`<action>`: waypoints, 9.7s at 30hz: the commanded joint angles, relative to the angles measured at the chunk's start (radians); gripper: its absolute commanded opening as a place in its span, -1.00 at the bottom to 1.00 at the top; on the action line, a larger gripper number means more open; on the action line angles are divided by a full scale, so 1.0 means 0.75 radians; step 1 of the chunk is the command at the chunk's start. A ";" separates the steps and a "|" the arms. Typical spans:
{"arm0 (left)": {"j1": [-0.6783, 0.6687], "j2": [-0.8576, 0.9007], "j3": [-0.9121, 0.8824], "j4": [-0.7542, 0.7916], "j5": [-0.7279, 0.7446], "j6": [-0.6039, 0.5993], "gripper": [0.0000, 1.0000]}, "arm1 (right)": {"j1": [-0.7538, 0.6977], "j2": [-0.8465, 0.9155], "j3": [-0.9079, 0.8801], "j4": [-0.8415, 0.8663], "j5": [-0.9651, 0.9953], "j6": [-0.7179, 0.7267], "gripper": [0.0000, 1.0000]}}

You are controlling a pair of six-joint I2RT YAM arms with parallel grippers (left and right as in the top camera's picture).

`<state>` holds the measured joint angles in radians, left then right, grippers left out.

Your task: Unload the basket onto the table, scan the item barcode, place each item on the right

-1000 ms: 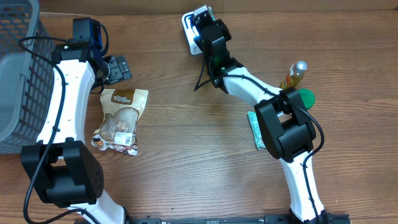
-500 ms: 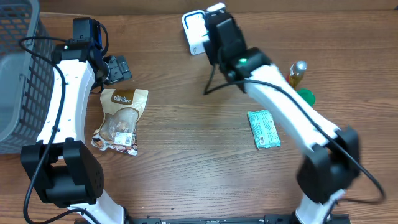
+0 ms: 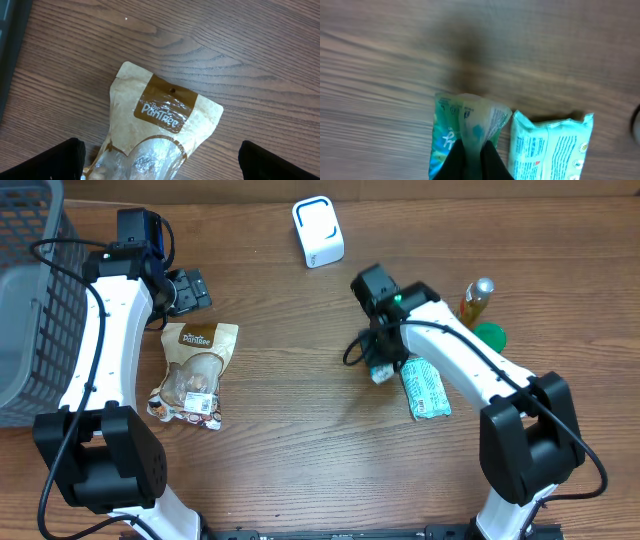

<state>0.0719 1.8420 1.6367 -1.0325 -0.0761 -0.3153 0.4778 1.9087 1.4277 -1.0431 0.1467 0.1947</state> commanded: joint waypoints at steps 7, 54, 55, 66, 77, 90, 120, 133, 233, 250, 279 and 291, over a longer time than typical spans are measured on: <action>-0.008 -0.013 0.011 0.001 -0.012 0.001 0.99 | -0.046 -0.001 -0.110 0.109 0.117 0.095 -0.07; -0.008 -0.013 0.011 0.002 -0.011 0.000 0.99 | 0.162 0.002 -0.110 0.835 -0.492 0.534 1.00; -0.008 -0.013 0.011 0.002 -0.011 0.000 0.99 | 0.162 0.002 -0.110 0.835 -0.492 0.534 1.00; -0.009 -0.012 0.010 -0.054 0.167 0.014 0.64 | 0.162 0.002 -0.110 0.830 -0.492 0.543 1.00; -0.004 0.006 -0.077 -0.062 -0.134 0.071 -0.28 | 0.162 0.002 -0.110 0.804 -0.491 0.543 1.00; 0.009 0.044 -0.184 -0.089 -0.117 0.090 -0.19 | 0.162 0.002 -0.110 0.748 -0.405 0.543 1.00; 0.080 0.061 -0.557 0.292 0.440 0.261 -0.69 | 0.127 0.002 -0.110 0.781 -0.338 0.543 1.00; -0.140 0.061 -0.557 0.357 0.488 0.271 -0.65 | 0.058 0.002 -0.110 0.571 -0.232 0.533 1.00; -0.271 0.064 -0.479 0.096 0.171 0.205 -0.18 | 0.120 0.261 -0.201 0.934 -1.167 0.400 0.89; -0.257 0.064 -0.436 0.080 0.350 0.249 -0.25 | 0.116 0.261 -0.284 1.129 -1.168 0.473 0.83; -0.151 0.063 -0.482 -0.432 0.058 0.030 -0.92 | 0.117 0.261 -0.284 1.000 -1.048 0.446 0.97; -0.159 0.064 -0.576 -0.143 0.090 0.001 -0.87 | 0.119 0.261 -0.284 0.907 -0.989 0.429 1.00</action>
<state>-0.0395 1.8874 1.2148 -1.1679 -0.0162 -0.2935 0.5644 2.0686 1.2438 -0.3199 -0.7246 0.5262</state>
